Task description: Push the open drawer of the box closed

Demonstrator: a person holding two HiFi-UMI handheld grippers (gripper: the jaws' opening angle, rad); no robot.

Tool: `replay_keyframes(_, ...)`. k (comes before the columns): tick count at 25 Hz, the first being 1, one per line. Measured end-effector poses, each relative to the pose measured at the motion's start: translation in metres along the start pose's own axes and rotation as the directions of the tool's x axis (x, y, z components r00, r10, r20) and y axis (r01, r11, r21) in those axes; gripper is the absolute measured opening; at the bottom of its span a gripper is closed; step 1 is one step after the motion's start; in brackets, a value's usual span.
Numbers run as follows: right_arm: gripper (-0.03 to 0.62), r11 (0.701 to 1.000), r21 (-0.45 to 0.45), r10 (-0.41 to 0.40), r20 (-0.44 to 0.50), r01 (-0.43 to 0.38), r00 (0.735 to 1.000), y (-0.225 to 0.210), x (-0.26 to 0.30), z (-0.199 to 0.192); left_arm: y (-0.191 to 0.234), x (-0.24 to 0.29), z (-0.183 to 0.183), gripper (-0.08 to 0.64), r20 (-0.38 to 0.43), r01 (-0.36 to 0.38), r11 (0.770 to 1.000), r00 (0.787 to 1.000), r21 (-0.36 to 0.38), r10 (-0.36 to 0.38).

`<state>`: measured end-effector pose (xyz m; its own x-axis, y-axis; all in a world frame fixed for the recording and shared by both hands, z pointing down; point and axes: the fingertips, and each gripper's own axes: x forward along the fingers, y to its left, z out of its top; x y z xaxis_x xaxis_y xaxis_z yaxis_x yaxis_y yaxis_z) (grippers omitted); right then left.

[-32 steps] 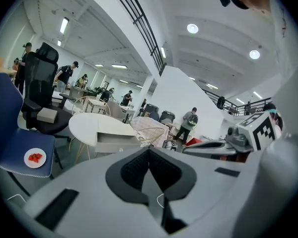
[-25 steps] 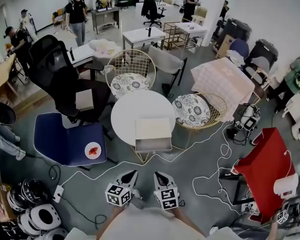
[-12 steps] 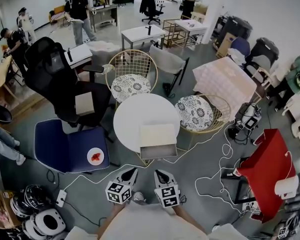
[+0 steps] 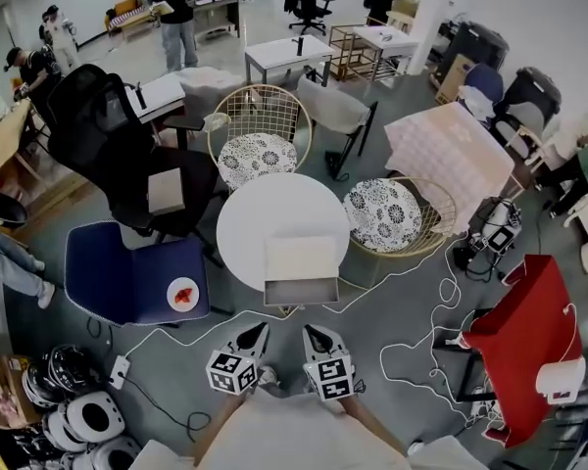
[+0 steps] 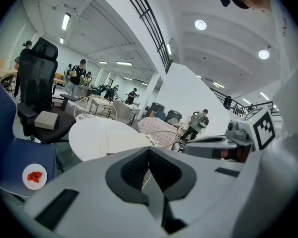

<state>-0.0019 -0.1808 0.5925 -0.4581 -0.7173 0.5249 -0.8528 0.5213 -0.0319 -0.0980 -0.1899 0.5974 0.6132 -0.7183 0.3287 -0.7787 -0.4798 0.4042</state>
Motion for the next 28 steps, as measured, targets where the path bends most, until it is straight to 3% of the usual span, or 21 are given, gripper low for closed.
replay_keyframes(6, 0.015, 0.999, 0.016, 0.033, -0.018, -0.033, 0.999, -0.020, -0.006, -0.012, -0.017, 0.009, -0.010, 0.012, -0.017, -0.036, 0.999, 0.999, -0.006, 0.036)
replay_keyframes(10, 0.015, 0.998, 0.050, 0.038, -0.073, -0.035, 0.997, -0.022, -0.013, -0.041, -0.025, 0.008, -0.034, 0.012, -0.068, -0.052, 0.998, 0.996, -0.034, 0.049)
replay_keyframes(20, 0.015, 0.992, 0.109, 0.090, -0.201, -0.069, 0.975, -0.012, -0.005, -0.110, -0.028, 0.015, -0.085, 0.012, -0.142, -0.047, 0.995, 0.989, -0.090, 0.034)
replay_keyframes(28, 0.015, 0.987, 0.136, 0.117, -0.244, -0.086, 0.963, 0.000, -0.001, -0.140, -0.026, 0.015, -0.114, 0.012, -0.180, -0.043, 0.992, 0.983, -0.123, 0.020)
